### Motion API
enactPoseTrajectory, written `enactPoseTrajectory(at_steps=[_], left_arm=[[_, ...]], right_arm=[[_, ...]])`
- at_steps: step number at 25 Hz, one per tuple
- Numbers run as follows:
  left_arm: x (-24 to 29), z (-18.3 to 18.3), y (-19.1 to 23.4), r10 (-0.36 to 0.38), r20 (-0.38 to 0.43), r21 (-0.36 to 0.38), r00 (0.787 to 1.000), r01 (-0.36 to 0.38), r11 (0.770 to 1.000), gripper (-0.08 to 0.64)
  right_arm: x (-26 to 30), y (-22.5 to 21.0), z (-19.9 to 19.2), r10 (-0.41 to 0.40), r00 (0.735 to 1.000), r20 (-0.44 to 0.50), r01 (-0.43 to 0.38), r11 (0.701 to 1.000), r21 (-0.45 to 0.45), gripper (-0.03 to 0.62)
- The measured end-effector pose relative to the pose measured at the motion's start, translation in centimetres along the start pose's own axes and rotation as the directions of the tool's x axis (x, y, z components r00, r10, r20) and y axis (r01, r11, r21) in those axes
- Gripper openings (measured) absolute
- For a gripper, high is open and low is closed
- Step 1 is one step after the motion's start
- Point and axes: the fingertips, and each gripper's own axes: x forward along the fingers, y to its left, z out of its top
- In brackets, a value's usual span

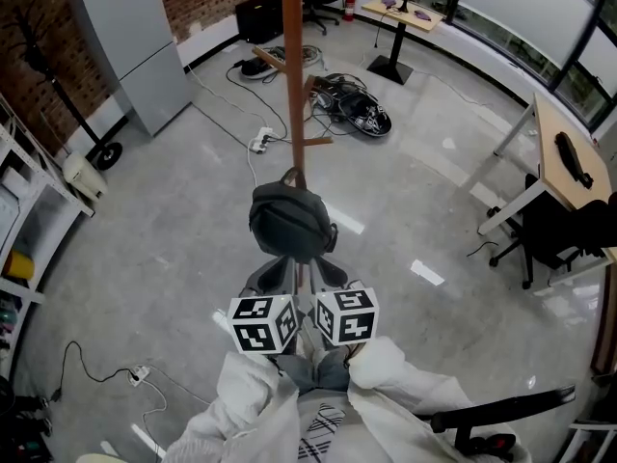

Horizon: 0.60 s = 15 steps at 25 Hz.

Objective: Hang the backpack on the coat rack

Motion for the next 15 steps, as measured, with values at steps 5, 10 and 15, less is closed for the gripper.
enactPoseTrajectory(at_steps=[5,10,15], left_arm=[[-0.9,-0.4,-1.4,0.004,0.009,0.009,1.0,-0.004,1.0,0.002],[-1.7,-0.8,-3.0,0.01,0.021,0.029,1.0,-0.01,1.0,0.002],[-2.8,-0.9,-3.7,0.029,0.04,0.031,0.999,-0.03,0.999,0.002]], right_arm=[[-1.9,-0.3,-0.3,0.001,1.0,0.022,-0.002,1.0,0.016,0.012],[-3.5,-0.5,-0.7,0.007,1.0,0.029,-0.007,1.0,0.006,0.012],[-4.7,0.1,-1.0,0.023,0.999,0.028,-0.023,1.0,-0.013,0.012]])
